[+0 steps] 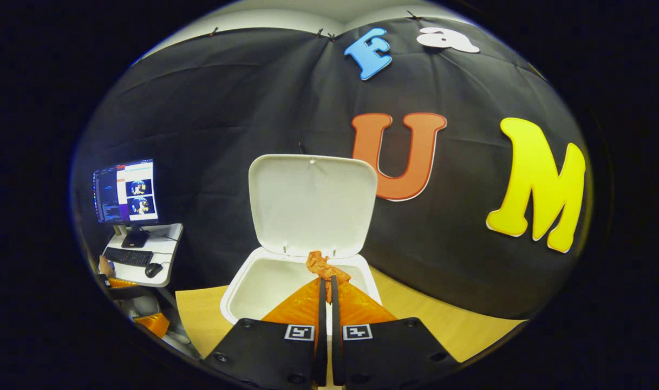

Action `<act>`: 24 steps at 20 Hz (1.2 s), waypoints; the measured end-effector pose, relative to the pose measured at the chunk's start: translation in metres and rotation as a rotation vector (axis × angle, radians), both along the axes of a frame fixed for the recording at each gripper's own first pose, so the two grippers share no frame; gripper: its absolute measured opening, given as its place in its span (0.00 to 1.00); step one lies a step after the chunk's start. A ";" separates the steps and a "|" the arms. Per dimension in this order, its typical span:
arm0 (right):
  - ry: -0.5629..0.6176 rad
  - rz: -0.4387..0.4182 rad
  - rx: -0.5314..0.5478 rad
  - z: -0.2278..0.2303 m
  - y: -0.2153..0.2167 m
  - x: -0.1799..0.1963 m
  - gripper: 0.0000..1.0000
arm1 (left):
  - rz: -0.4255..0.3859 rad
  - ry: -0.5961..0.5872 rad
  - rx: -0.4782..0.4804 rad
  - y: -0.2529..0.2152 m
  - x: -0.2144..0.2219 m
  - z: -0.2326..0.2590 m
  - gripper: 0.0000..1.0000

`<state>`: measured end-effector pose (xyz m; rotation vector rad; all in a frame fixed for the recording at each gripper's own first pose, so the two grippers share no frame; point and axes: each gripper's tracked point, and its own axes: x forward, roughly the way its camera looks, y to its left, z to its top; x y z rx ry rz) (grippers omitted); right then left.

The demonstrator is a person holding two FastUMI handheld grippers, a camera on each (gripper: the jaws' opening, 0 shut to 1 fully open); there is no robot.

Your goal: Press the lid of the desktop garbage bin to open it, pick up the crumpled paper on the desktop and throw it into the bin, then pick up the pop can on the desktop and drop it into the bin, and finally close the garbage bin lid.

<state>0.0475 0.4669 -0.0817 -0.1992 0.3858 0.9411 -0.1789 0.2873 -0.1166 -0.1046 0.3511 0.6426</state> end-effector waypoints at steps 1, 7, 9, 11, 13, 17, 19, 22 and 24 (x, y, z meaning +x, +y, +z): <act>0.003 0.005 -0.015 -0.005 0.005 -0.001 0.04 | 0.008 0.002 0.000 0.004 -0.002 -0.001 0.98; 0.004 0.014 -0.050 -0.019 0.017 0.004 0.15 | -0.004 -0.008 -0.013 0.008 -0.001 -0.003 0.98; 0.007 0.023 -0.060 -0.023 0.017 0.003 0.24 | -0.017 -0.010 -0.011 0.008 0.003 -0.002 0.98; 0.010 0.026 -0.069 -0.027 0.016 0.004 0.41 | -0.031 -0.017 -0.002 0.003 0.009 0.001 0.98; 0.017 0.027 -0.068 -0.025 0.014 0.002 0.43 | -0.051 -0.027 0.001 -0.002 0.016 0.004 0.98; 0.020 -0.005 -0.006 -0.005 -0.005 0.002 0.57 | -0.115 -0.051 0.005 -0.014 0.030 0.008 0.98; 0.016 -0.043 0.029 0.006 -0.023 0.004 0.69 | -0.158 -0.057 0.015 -0.025 0.038 0.011 0.98; 0.023 -0.116 0.080 0.021 -0.056 0.003 0.75 | -0.234 -0.085 0.041 -0.047 0.053 0.020 0.98; 0.006 -0.167 0.122 0.036 -0.082 0.003 0.85 | -0.297 -0.097 0.058 -0.067 0.066 0.025 0.98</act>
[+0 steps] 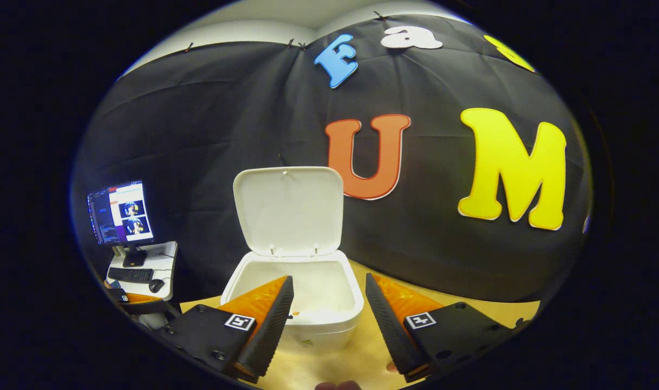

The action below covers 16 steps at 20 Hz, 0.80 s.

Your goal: Press the lid of the desktop garbage bin to open it, pick up the crumpled paper on the desktop and throw it into the bin, then pick up the pop can on the desktop and drop it into the bin, and finally close the garbage bin lid.

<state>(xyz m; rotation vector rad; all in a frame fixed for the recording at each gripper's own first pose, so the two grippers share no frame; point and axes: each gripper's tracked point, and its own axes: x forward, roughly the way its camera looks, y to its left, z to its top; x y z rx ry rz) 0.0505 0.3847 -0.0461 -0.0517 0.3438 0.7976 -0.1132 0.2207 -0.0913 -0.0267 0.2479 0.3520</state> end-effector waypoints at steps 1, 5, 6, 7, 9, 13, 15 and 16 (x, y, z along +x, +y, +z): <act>-0.015 -0.034 0.011 0.008 -0.017 0.002 0.88 | -0.037 -0.011 0.011 -0.011 0.008 0.004 0.98; -0.052 -0.165 0.058 0.026 -0.086 0.001 0.89 | -0.165 -0.038 0.039 -0.056 0.030 0.009 0.98; -0.064 -0.205 0.060 0.026 -0.107 0.001 0.89 | -0.193 -0.042 0.035 -0.068 0.034 0.008 0.98; -0.075 -0.247 0.060 0.026 -0.128 0.000 0.89 | -0.220 -0.046 0.028 -0.081 0.035 0.008 0.98; -0.091 -0.325 0.061 0.025 -0.169 -0.005 0.89 | -0.271 -0.048 0.016 -0.107 0.034 0.006 0.98; -0.106 -0.461 0.024 0.012 -0.248 -0.024 0.89 | -0.357 -0.063 -0.010 -0.151 0.037 0.002 0.98; -0.116 -0.512 0.025 0.014 -0.278 -0.034 0.89 | -0.387 -0.062 -0.020 -0.169 0.038 0.000 0.98; -0.124 -0.537 0.019 0.012 -0.294 -0.040 0.89 | -0.402 -0.055 -0.023 -0.178 0.039 -0.002 0.98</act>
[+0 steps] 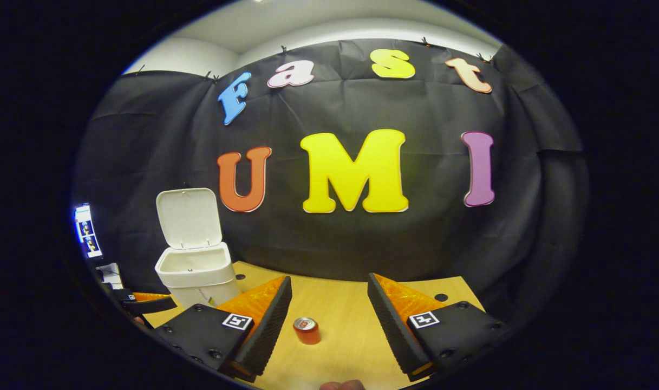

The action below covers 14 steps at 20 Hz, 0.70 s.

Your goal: Press the lid of the desktop garbage bin to open it, pick up the crumpled paper on the desktop and throw it into the bin, then pick up the pop can on the desktop and drop it into the bin, and finally close the garbage bin lid.

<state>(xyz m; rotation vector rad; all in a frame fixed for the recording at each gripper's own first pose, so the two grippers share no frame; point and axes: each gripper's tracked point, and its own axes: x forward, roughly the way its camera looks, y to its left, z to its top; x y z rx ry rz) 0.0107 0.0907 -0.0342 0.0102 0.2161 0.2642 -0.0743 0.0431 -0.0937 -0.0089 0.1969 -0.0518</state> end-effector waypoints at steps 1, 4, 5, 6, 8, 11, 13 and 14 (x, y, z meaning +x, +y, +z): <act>0.001 -0.016 -0.006 -0.004 -0.011 -0.006 0.89 | -0.011 0.003 0.000 -0.007 0.001 -0.002 0.98; 0.025 -0.072 -0.018 -0.018 -0.048 -0.020 0.89 | -0.047 0.019 -0.006 -0.023 0.005 -0.017 0.98; 0.036 -0.091 -0.018 -0.022 -0.059 -0.023 0.89 | -0.057 0.027 -0.007 -0.027 0.008 -0.022 0.98; 0.044 -0.113 -0.026 -0.026 -0.069 -0.025 0.89 | -0.065 0.036 -0.008 -0.031 0.009 -0.027 0.98; 0.032 -0.150 -0.042 -0.027 -0.090 -0.028 0.89 | -0.079 0.046 -0.010 -0.039 0.015 -0.036 0.98; 0.055 -0.211 -0.058 -0.036 -0.123 -0.031 0.89 | -0.092 0.073 -0.013 -0.050 0.025 -0.056 0.98; 0.068 -0.253 -0.055 -0.038 -0.141 -0.035 0.89 | -0.099 0.096 -0.019 -0.056 0.034 -0.075 0.98; 0.077 -0.277 -0.064 -0.040 -0.150 -0.038 0.89 | -0.100 0.116 -0.017 -0.057 0.039 -0.086 0.98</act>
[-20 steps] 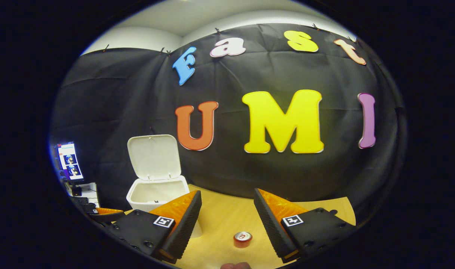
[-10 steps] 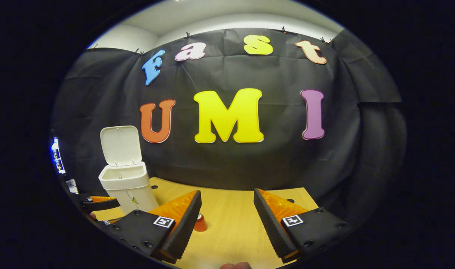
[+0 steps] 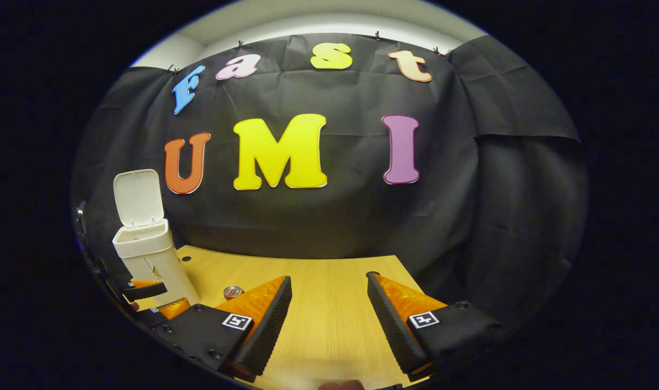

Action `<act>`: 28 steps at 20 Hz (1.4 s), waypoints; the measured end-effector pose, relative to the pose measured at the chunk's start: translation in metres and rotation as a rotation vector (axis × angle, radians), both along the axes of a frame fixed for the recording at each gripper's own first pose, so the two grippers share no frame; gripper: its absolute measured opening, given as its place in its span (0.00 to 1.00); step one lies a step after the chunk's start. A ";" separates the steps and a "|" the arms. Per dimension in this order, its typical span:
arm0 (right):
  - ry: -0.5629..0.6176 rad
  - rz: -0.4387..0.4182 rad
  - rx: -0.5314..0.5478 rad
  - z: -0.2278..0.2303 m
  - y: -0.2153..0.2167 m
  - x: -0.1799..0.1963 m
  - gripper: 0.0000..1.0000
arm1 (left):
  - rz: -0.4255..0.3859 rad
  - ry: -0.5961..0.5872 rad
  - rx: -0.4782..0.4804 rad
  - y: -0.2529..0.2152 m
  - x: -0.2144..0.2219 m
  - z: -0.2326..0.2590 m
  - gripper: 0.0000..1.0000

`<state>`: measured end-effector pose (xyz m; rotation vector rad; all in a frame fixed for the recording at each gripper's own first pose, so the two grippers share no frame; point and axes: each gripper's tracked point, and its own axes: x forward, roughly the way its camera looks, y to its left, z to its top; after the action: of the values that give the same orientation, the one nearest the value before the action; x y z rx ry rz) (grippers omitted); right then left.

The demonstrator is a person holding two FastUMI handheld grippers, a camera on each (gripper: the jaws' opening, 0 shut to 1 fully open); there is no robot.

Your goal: Press the lid of the desktop garbage bin to open it, pick up the crumpled paper on the desktop and throw it into the bin, then pick up the pop can on the desktop and drop it into the bin, and finally close the garbage bin lid.

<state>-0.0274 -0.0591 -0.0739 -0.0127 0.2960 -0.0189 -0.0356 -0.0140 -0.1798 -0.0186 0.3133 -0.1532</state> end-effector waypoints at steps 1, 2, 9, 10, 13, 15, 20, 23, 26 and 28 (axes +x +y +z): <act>0.011 -0.026 -0.019 -0.004 -0.012 -0.003 0.89 | -0.004 0.014 0.003 -0.003 0.005 -0.010 0.98; 0.018 -0.038 -0.027 -0.004 -0.018 -0.005 0.89 | -0.007 0.020 0.005 -0.005 0.009 -0.017 0.98; 0.079 -0.109 -0.079 -0.021 -0.044 -0.022 0.89 | 0.012 0.061 0.019 -0.006 0.053 -0.075 0.98; 0.094 -0.111 -0.090 -0.027 -0.047 -0.025 0.89 | 0.018 0.071 0.013 -0.006 0.060 -0.085 0.98; 0.129 -0.134 -0.119 -0.034 -0.059 -0.031 0.89 | 0.022 0.091 -0.011 -0.009 0.076 -0.106 0.99; 0.144 -0.152 -0.133 -0.034 -0.064 -0.034 0.89 | 0.026 0.100 -0.016 -0.009 0.086 -0.118 0.99; 0.177 -0.154 -0.158 -0.041 -0.066 -0.038 0.89 | 0.036 0.116 -0.017 -0.009 0.103 -0.141 0.99; 0.200 -0.158 -0.141 -0.048 -0.064 -0.033 0.89 | 0.031 0.122 0.002 -0.010 0.114 -0.149 0.99; 0.204 -0.146 -0.149 -0.048 -0.059 -0.026 0.89 | 0.022 0.130 0.021 -0.013 0.122 -0.157 0.98; 0.208 -0.139 -0.152 -0.050 -0.057 -0.023 0.89 | 0.020 0.141 0.023 -0.016 0.125 -0.162 0.98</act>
<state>-0.0502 -0.1166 -0.1235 -0.1457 0.5029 -0.1793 0.0896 -0.0297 -0.3416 -0.0100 0.4557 -0.1287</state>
